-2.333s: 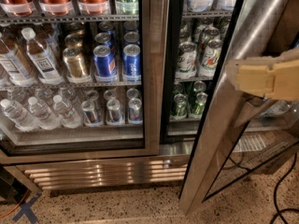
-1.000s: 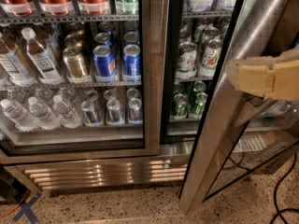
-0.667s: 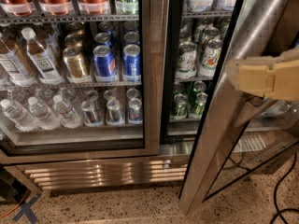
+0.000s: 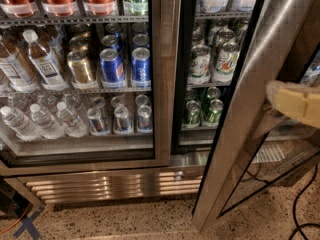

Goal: Open right fridge door

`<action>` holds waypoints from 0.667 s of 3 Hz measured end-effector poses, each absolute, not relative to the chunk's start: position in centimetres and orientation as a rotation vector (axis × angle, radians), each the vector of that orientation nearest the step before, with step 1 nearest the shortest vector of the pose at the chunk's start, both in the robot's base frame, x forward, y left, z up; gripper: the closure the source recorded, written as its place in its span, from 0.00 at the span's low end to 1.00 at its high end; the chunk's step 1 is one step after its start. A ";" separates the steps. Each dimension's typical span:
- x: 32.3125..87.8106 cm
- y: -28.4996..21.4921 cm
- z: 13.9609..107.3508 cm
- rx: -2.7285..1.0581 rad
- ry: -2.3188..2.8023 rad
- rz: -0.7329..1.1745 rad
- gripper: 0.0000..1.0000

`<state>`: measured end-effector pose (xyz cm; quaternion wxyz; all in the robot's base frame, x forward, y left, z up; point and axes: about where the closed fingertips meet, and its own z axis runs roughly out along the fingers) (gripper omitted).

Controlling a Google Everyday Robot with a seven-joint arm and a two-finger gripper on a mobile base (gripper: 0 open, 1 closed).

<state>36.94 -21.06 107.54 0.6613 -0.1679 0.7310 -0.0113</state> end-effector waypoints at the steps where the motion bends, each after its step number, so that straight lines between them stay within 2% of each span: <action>1: 37.6 -24.3 102.3 -0.209 1.665 -0.026 0.00; 2: 37.6 -24.4 102.3 -0.209 1.665 -0.027 0.00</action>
Offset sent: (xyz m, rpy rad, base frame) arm 0.0046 -0.0273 -0.0463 0.0646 0.0136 -0.1050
